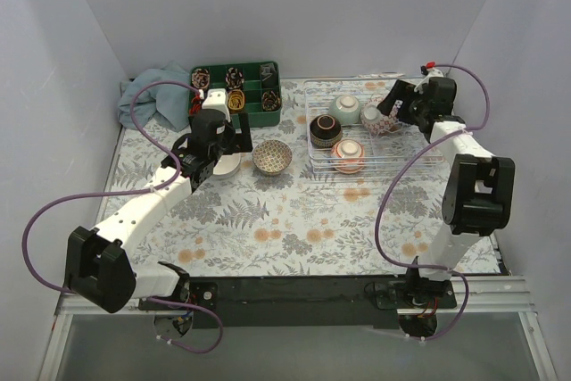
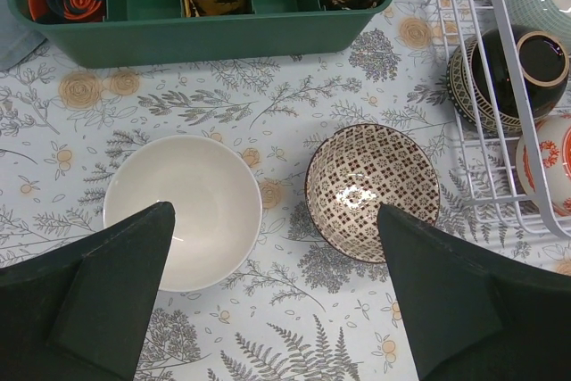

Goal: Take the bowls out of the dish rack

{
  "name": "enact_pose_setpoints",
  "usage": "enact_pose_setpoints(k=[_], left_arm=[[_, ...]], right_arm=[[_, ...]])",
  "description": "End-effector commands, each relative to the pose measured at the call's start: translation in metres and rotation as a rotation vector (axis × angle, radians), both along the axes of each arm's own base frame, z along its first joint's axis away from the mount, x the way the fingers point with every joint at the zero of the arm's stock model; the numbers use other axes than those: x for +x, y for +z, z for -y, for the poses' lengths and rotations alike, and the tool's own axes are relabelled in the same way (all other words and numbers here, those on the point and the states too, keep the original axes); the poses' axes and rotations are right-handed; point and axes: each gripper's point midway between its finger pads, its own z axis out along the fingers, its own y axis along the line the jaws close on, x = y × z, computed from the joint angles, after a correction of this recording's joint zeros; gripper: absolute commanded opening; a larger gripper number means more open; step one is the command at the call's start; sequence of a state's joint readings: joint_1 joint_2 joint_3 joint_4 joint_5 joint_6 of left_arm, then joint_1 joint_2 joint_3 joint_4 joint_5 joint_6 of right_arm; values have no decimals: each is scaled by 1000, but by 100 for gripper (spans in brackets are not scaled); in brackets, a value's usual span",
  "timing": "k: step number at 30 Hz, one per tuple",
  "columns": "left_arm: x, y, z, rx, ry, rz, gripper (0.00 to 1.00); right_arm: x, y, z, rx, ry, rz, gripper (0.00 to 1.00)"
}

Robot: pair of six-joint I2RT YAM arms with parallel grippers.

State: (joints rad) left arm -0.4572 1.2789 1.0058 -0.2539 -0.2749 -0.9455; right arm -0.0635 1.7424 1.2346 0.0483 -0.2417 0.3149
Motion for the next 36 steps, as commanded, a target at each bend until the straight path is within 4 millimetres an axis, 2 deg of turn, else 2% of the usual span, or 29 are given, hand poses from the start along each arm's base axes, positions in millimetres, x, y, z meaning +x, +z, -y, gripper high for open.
enact_pose_setpoints(k=[1, 5, 9, 17, 25, 30, 36], left_arm=[[-2, 19, -8, 5, 18, 60, 98], [-2, 18, -8, 7, 16, 57, 98], [-1, 15, -8, 12, 16, 50, 98], [0, 8, -8, 28, 17, 35, 98], [2, -1, -7, 38, 15, 13, 98], [2, -2, -7, 39, 13, 13, 98], [2, -2, -7, 39, 14, 13, 98]], right_arm=[[21, 19, -10, 34, 53, 85, 99], [22, 5, -14, 48, 69, 59, 99], [23, -11, -7, 32, 34, 26, 99], [27, -17, -3, 15, 20, 23, 96], [24, -36, -3, -10, 4, -14, 91], [22, -37, -3, -31, 1, -11, 85], [18, -22, -8, -50, 26, 22, 69]])
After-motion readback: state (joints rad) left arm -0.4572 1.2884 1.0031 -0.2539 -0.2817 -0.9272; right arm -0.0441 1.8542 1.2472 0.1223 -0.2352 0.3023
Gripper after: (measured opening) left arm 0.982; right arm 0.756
